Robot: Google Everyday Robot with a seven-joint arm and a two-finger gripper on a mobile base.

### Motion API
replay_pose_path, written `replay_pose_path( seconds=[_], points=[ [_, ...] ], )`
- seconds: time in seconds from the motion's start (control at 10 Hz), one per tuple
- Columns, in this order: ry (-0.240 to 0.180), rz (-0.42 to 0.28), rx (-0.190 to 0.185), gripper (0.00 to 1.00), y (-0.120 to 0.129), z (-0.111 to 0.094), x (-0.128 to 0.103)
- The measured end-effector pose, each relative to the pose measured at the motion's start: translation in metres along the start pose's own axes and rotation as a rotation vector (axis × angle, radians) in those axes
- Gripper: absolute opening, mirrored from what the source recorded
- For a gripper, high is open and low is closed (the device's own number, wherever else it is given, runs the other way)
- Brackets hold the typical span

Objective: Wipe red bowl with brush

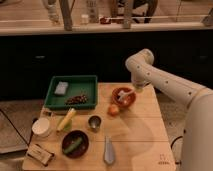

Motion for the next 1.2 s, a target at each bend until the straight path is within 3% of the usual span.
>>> replay_pose_path(
  seconds=[0.2, 0.5, 1.0, 1.2],
  points=[
    [0.003, 0.024, -0.003, 0.0, 0.008, 0.001, 0.023],
    [0.02, 0.079, 0.0, 0.0, -0.001, 0.003, 0.044],
    [0.025, 0.117, -0.004, 0.0, -0.037, 0.008, 0.042],
    [0.024, 0.122, -0.007, 0.0, -0.04, 0.007, 0.041]
  ],
)
